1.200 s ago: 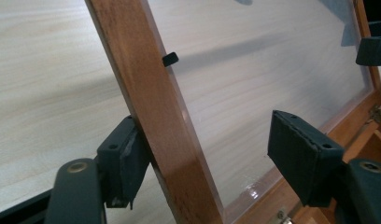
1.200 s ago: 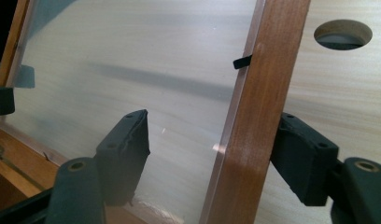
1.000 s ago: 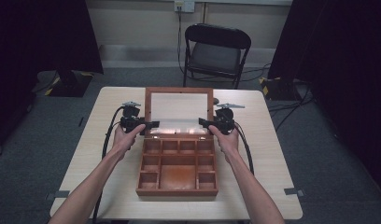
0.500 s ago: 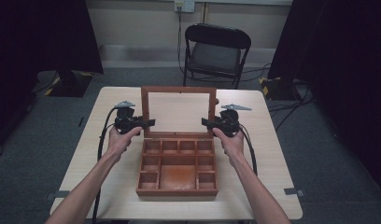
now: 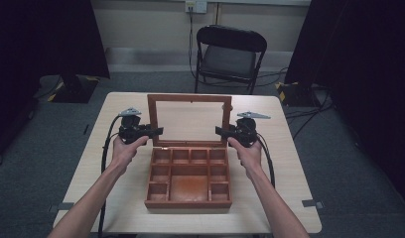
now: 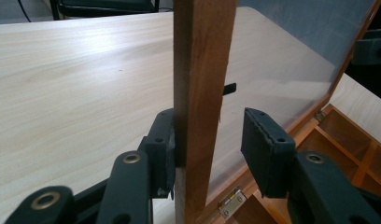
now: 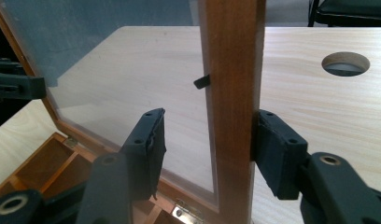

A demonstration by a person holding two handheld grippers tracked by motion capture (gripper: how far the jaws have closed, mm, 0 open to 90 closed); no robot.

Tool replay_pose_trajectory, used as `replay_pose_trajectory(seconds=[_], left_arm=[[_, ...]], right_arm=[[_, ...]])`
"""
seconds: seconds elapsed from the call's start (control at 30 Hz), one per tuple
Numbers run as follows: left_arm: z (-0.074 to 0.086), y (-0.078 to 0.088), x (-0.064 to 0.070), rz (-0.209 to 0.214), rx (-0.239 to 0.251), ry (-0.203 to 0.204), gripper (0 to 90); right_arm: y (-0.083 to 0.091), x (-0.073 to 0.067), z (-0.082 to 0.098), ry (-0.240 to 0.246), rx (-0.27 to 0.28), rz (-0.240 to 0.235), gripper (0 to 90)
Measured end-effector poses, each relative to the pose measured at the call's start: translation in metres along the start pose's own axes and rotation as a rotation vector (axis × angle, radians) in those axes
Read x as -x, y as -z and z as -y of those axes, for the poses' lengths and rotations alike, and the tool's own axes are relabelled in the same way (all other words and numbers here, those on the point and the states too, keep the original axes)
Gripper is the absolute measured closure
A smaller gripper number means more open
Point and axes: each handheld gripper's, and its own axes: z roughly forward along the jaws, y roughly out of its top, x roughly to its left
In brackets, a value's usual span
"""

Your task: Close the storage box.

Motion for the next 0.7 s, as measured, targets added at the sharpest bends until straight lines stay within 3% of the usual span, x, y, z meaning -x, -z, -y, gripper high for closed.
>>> replay_pose_trajectory(seconds=[0.23,0.43,0.57,0.7], left_arm=[[0.001,0.004,0.003,0.011,0.013,-0.015,56.9],[0.002,0.006,0.003,0.011,0.009,-0.017,57.7],[0.002,0.008,0.004,0.011,0.002,-0.024,57.9],[0.002,0.011,0.006,0.02,-0.005,-0.031,57.4]], right_arm=[[0.004,0.001,0.0,0.002,-0.008,-0.044,39.4],[0.006,0.001,-0.002,0.014,0.001,-0.037,35.9],[0.008,-0.004,-0.005,0.045,-0.002,-0.02,43.2],[0.011,-0.004,-0.004,0.037,0.002,-0.016,47.1]])
